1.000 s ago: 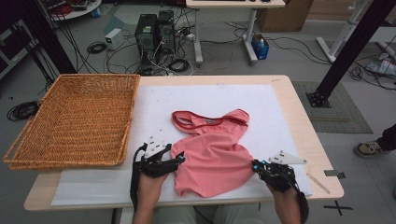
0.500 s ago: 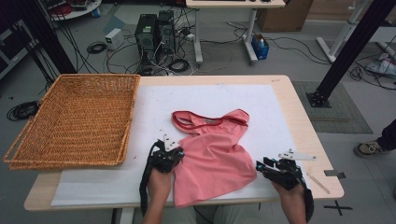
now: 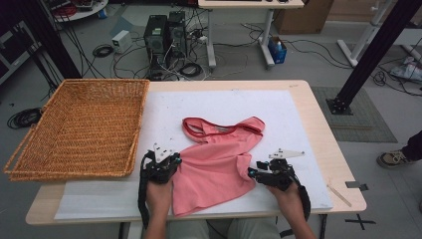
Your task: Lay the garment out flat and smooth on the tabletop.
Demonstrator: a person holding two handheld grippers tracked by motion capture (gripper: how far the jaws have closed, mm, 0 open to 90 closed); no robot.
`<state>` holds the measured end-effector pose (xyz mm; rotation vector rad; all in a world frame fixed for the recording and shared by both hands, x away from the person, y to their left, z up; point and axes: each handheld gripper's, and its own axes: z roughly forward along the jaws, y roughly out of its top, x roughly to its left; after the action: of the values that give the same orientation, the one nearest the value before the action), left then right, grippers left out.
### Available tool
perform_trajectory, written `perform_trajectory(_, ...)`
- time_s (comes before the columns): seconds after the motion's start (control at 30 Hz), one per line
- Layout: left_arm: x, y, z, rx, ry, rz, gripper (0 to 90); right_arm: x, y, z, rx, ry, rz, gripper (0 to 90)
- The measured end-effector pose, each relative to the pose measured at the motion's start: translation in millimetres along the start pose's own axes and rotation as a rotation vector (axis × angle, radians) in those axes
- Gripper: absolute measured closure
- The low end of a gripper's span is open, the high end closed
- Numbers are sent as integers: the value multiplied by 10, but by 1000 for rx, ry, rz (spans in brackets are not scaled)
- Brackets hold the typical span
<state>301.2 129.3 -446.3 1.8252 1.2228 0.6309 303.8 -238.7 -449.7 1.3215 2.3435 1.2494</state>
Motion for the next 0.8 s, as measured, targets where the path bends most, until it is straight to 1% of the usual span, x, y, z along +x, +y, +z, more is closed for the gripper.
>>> perform_trajectory(0.03,3,0,-5,-1,-5,2,848,-8,8,-13,-1,2,7,529)
perform_trajectory(0.07,1,-1,-10,-8,-6,-1,844,-17,3,-65,-17,-33,18,552)
perform_trajectory(0.13,4,-7,-16,-10,-15,10,843,-87,-35,-218,-71,-93,91,570)
perform_trajectory(0.17,6,-9,-14,-10,-20,14,842,-146,-59,-300,-90,-107,127,570)
perform_trajectory(0.2,6,-11,-7,-13,-22,17,842,-178,-69,-341,-100,-100,144,570)
perform_trajectory(0.23,4,-14,-2,-17,-25,16,841,-213,-75,-386,-119,-80,165,570)
perform_trajectory(0.27,2,-15,0,-19,-25,15,842,-226,-68,-393,-127,-55,170,569)
perform_trajectory(0.3,-6,-18,4,-31,-24,5,840,-220,-57,-385,-126,-36,172,569)
perform_trajectory(0.33,-7,-22,1,-37,-25,6,827,-196,-35,-336,-119,-12,163,567)
perform_trajectory(0.37,-12,-23,0,-42,-25,5,822,-165,-15,-276,-104,15,158,565)
perform_trajectory(0.43,-15,-27,-5,-48,-27,10,805,-79,16,-146,-64,34,139,578)
perform_trajectory(0.47,-11,-30,-10,-55,-28,11,801,-16,32,-48,-38,48,115,613)
perform_trajectory(0.5,-10,-33,-14,-56,-30,8,801,33,40,31,-16,66,97,710)
perform_trajectory(0.53,-10,-35,-14,-60,-32,7,802,57,42,72,-5,86,82,830)
perform_trajectory(0.57,-10,-36,-13,-62,-34,7,802,76,39,81,-7,78,67,894)
perform_trajectory(0.63,-10,-40,-11,-62,-37,6,804,74,27,48,-18,68,68,900)
perform_trajectory(0.7,-7,-43,-11,-64,-39,7,808,29,-21,-65,-55,57,80,900)
perform_trajectory(0.73,-9,-47,-18,-67,-38,10,812,3,-47,-116,-66,54,91,900)
perform_trajectory(0.77,-9,-50,-22,-73,-39,12,830,-43,-100,-203,-88,43,114,900)
perform_trajectory(0.8,-14,-55,-28,-79,-41,13,844,-71,-132,-251,-95,37,124,900)
